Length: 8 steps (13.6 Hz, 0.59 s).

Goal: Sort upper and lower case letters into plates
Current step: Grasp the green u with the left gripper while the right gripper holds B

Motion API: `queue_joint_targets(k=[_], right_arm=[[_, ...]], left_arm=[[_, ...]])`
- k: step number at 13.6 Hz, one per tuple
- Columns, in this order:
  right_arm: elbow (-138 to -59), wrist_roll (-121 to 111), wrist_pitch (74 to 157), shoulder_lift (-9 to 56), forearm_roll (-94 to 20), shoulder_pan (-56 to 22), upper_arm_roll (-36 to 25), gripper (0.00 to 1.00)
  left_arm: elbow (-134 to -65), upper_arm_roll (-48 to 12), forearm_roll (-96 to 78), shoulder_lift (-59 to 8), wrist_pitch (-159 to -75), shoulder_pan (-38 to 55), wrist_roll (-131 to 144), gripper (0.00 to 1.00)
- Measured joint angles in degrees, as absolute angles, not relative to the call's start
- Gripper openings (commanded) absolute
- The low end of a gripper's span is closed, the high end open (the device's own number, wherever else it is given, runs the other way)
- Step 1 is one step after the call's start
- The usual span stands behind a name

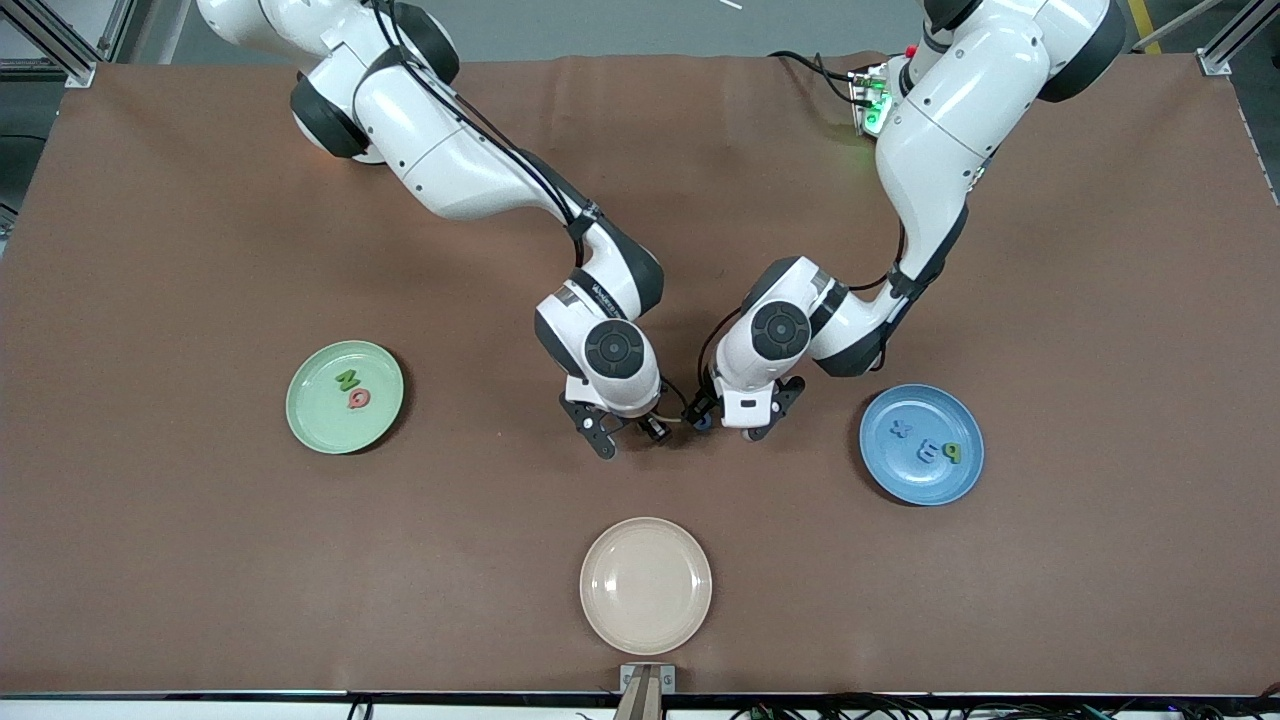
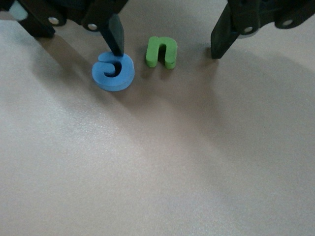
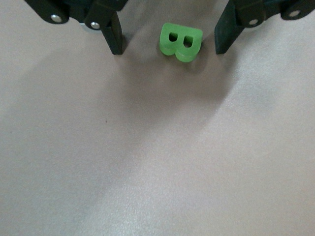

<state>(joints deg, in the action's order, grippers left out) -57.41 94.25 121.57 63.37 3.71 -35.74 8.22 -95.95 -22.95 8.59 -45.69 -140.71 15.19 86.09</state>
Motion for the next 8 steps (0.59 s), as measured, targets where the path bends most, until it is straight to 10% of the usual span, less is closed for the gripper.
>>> queue_joint_targets(k=[6,8], right_arm=[[-57.4,94.2,121.6,63.2,3.7,-36.0,8.3,0.57],[-57.4,94.2,121.5,63.1,3.7,-36.1,8.4,0.26]], left_arm=[[-95.8,-23.0,8.6,-45.7,-140.6,15.2,87.0,0.79],[-95.8,-23.0,8.6,-45.7,-140.4,15.2,87.8,0.79]])
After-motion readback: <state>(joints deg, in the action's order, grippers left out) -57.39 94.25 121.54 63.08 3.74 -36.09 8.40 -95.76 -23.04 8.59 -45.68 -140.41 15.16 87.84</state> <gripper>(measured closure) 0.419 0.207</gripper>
